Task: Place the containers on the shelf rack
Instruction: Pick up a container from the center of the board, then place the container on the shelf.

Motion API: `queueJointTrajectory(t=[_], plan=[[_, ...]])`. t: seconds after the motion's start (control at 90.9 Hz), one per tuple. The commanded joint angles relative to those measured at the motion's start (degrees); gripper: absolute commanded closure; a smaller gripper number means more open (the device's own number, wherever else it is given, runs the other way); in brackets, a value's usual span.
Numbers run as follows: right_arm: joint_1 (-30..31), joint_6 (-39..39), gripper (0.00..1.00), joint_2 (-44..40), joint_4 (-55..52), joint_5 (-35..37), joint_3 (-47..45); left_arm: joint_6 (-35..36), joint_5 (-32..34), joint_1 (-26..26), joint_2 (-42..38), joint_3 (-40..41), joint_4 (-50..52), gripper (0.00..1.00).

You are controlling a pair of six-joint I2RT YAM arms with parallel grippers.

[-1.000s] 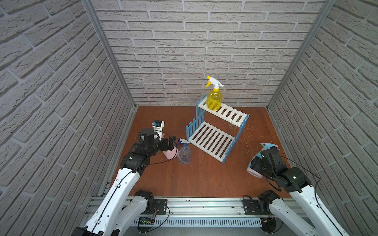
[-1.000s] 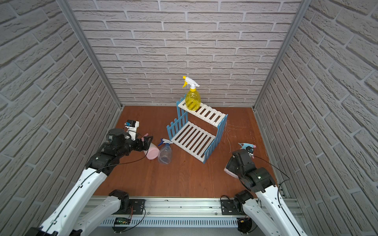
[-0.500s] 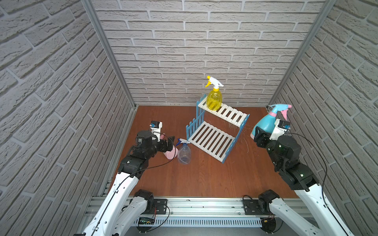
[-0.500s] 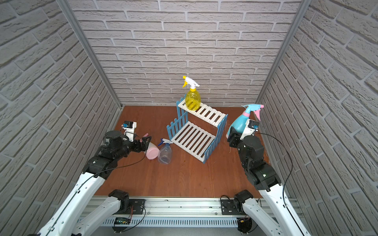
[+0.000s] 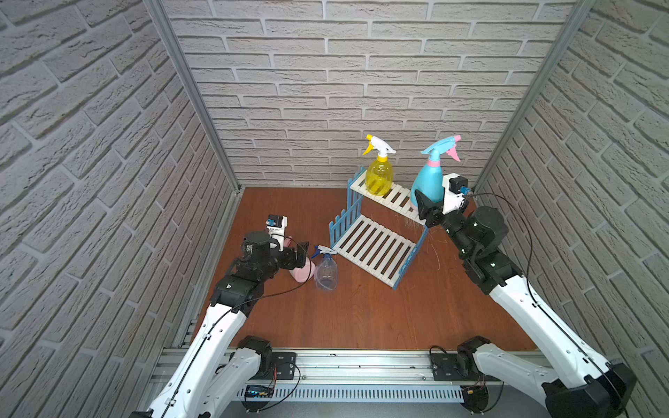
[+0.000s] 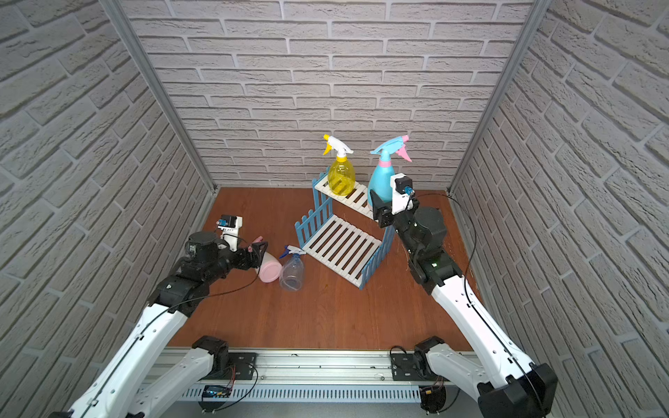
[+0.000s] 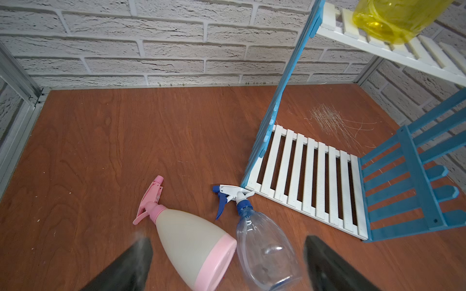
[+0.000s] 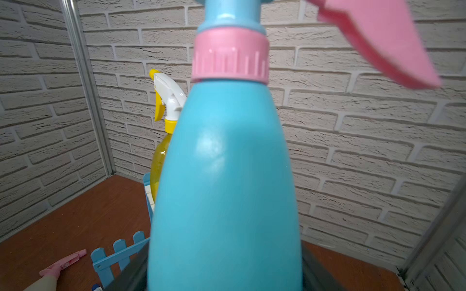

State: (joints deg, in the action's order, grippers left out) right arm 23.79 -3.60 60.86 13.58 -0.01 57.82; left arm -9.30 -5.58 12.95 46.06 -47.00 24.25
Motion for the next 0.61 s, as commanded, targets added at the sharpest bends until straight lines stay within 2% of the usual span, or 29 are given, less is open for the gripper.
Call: queueJointTrajectory(t=[0.0,0.286,0.594], plan=[[-0.24,-3.36,0.32,1.93,8.53,-6.25,2.15,0.56,-0.10,-0.39,0.32,0.57,-3.13,0.02],[-2.97,-2.07,0.33,6.34,10.21,-10.82,2.32,0.65,-0.91,-0.43,1.30,0.42,-3.15,0.02],[-5.42,-2.02,0.33,11.39,9.04,-12.16,3.66,0.51,-1.02,-0.38,1.21,0.46,-3.21,0.02]])
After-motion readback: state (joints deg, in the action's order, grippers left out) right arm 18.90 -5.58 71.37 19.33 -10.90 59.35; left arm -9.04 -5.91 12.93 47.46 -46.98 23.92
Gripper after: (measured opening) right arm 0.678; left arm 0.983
